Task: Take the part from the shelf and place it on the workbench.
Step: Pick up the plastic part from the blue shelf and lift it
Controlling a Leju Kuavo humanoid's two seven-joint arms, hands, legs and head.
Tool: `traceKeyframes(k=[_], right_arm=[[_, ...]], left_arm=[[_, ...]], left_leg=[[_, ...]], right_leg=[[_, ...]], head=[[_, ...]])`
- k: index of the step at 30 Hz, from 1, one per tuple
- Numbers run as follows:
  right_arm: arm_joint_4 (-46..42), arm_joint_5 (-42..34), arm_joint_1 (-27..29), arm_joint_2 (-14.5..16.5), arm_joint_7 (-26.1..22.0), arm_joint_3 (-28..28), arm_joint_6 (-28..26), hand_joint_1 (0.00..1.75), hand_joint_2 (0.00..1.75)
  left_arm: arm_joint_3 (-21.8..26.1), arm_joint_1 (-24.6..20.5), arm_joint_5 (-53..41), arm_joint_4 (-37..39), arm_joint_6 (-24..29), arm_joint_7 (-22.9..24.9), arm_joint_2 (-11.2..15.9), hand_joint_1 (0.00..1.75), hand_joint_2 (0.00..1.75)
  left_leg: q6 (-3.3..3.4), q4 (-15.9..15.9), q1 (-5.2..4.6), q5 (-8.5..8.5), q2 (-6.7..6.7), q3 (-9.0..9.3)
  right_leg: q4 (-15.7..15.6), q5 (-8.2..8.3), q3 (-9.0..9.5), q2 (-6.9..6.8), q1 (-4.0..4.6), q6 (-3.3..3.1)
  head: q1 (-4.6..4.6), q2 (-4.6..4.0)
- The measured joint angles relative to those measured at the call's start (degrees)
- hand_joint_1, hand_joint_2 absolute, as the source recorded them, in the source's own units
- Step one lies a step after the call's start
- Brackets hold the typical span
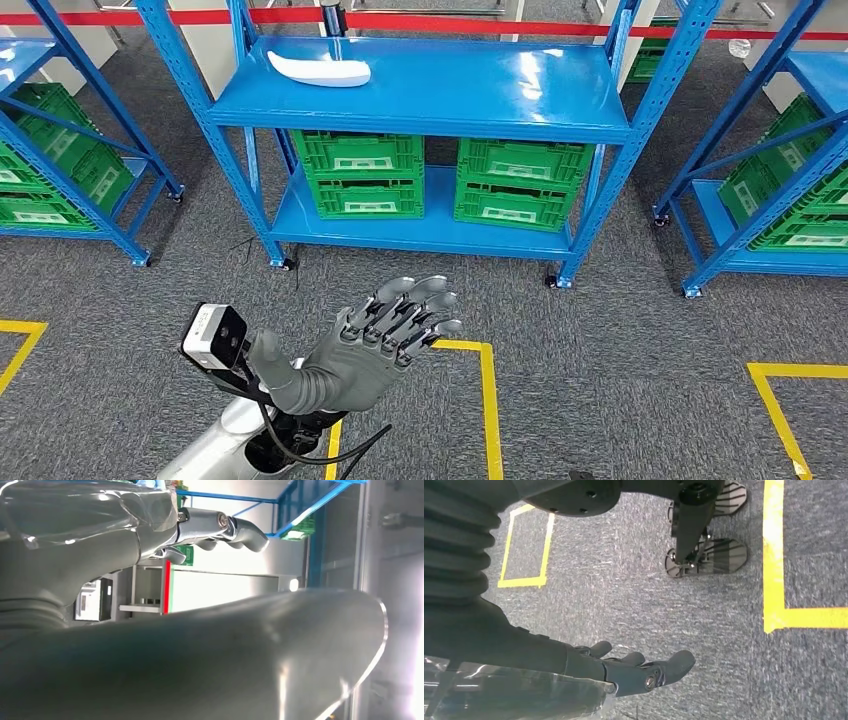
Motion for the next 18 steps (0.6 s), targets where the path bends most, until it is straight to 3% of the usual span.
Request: traceKeyframes(k=[3, 5, 6, 8, 10, 11, 12, 13, 15, 18], right_arm=[[0.01, 0.12, -0.13, 0.14, 0.95, 0.13, -0.17, 0.0, 0.0], [0.01, 0.44, -0.23, 0.17, 1.37, 0.34, -0.18, 0.0, 0.0], [0.01, 0.64, -0.32, 0.17, 1.58, 0.46, -0.14, 0.0, 0.0], [0.02, 0.91, -0.5, 0.1, 2.09, 0.74, 0.05, 0.0, 0.0], [0.03, 1.08, -0.62, 0.04, 2.41, 1.02, 0.22, 0.0, 0.0], [0.03, 1.11, -0.67, 0.03, 2.5, 1.13, 0.27, 0.0, 0.0], [0.03, 1.15, -0.73, 0.03, 2.57, 1.21, 0.28, 0.0, 0.0], [0.03, 1.19, -0.81, 0.05, 2.64, 1.27, 0.31, 0.0, 0.0], [0.03, 1.29, -1.0, 0.2, 2.75, 1.36, 0.36, 0.0, 0.0], [0.03, 1.43, -1.2, 0.21, 2.9, 1.4, 0.39, 0.0, 0.0]], left_arm=[[-0.15, 0.12, -0.56, -0.42, 0.73, -0.55, 0.11, 0.0, 0.0], [-0.16, 0.19, -1.21, -0.66, 1.42, -1.18, 0.22, 0.0, 0.0], [-0.13, 0.22, -1.56, -0.79, 1.77, -1.53, 0.28, 0.0, 0.0], [-0.07, 0.41, -2.17, -0.97, 2.49, -2.06, 0.44, 0.0, 0.0], [-0.04, 0.79, -2.55, -0.98, 2.91, -2.33, 0.64, 0.0, 0.0], [-0.03, 0.95, -2.67, -1.0, 3.03, -2.39, 0.72, 0.0, 0.0], [0.0, 1.03, -2.83, -1.04, 3.14, -2.49, 0.78, 0.0, 0.0], [0.05, 1.05, -2.99, -1.16, 3.28, -2.65, 0.8, 0.0, 0.0], [0.24, 1.03, -3.49, -1.5, 3.66, -3.15, 0.83, 0.0, 0.0], [0.49, 1.05, -4.04, -1.8, 4.05, -3.62, 0.94, 0.0, 0.0]], left_leg=[[-0.62, 0.85, -0.06, -0.33, 0.03, -0.79], [-1.09, 2.38, 0.24, -1.52, -0.06, -1.45], [-1.4, 4.65, 0.36, -2.98, -0.14, -2.44], [-1.84, 12.21, 0.44, -6.87, -0.27, -5.88], [-1.8, 17.73, 0.45, -8.51, -0.33, -8.54], [-1.56, 17.39, 0.43, -7.71, -0.37, -8.37], [-1.12, 14.65, 0.36, -5.96, -0.44, -7.0], [-0.45, 10.46, 0.2, -3.87, -0.57, -4.85], [0.76, 3.46, -0.24, -1.45, -0.59, -1.3], [1.37, 1.18, -0.8, -1.0, -0.38, -0.47]], right_leg=[[-0.09, 0.2, -0.32, 0.29, 0.21, -1.55], [-0.13, 0.4, -0.44, 0.41, 0.1, -2.15], [-0.16, 0.49, -0.47, 0.44, 0.01, -2.4], [-0.15, 0.58, -0.63, 0.46, 0.14, -2.64], [-0.14, 0.64, -0.78, 0.48, 0.36, -2.74], [-0.14, 0.67, -0.78, 0.52, 0.51, -2.78], [-0.15, 0.68, -0.73, 0.59, 0.69, -2.79], [-0.17, 0.69, -0.65, 0.67, 0.85, -2.78], [-0.21, 0.78, -0.61, 0.76, 1.08, -2.66], [-0.51, 1.13, -0.7, 0.64, 1.0, -2.07]], head=[[-0.07, 0.0], [-0.14, 0.0], [-0.15, 0.0], [-0.15, 0.0], [-0.16, 0.0], [-0.16, 0.0], [-0.16, 0.0], [-0.15, 0.0], [-0.09, 0.0], [-0.15, 0.0]])
